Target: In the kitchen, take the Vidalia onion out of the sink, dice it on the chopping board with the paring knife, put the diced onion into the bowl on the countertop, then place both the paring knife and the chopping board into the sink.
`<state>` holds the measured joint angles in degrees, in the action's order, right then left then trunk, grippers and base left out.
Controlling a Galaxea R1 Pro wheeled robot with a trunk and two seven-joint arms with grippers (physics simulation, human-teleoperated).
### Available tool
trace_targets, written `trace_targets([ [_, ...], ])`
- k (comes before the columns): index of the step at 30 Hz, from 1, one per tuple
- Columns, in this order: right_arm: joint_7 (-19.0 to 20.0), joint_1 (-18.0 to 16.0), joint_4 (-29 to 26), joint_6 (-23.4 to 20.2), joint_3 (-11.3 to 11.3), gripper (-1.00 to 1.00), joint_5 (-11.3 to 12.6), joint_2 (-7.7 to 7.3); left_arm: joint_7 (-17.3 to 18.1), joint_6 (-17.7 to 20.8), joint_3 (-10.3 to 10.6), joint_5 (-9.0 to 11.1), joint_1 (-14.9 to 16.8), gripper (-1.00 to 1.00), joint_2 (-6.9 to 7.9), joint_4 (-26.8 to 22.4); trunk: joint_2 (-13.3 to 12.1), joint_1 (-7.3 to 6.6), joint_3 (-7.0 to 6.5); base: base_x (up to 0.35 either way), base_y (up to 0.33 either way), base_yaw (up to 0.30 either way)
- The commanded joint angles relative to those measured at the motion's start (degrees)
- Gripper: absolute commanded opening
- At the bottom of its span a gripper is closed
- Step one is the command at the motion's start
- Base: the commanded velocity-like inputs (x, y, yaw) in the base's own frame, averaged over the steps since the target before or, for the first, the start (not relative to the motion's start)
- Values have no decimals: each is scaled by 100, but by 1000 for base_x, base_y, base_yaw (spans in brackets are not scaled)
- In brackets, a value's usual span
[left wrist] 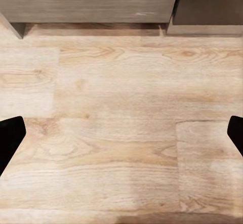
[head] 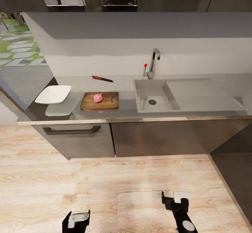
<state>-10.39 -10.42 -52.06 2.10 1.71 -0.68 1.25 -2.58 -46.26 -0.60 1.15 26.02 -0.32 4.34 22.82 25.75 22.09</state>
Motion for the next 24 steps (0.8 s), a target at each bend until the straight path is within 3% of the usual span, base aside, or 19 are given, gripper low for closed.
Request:
trace_targets([
  [1, -36, -3, 20, 206, 67, 100, -5, -2, -11, -33, -2, 8, 9, 100, 1, 23, 10, 3, 8, 0, 0, 0],
  [6, -41, -3, 190, 599, 313, 100, -3, -5, -14, -25, -2, 8, 8, 100, 5, 23, 10, 3, 8, 0, 0, 0],
  [19, -48, -3, 203, 637, 340, 100, -15, -3, -15, 121, -2, 8, 8, 100, 5, 23, 10, 3, 8, 0, 0, 0],
  [24, -80, -3, 197, 642, 334, 100, -12, 12, -15, 125, -3, 8, 7, 100, 9, 20, 10, 3, 8, 29, 133, 0],
])
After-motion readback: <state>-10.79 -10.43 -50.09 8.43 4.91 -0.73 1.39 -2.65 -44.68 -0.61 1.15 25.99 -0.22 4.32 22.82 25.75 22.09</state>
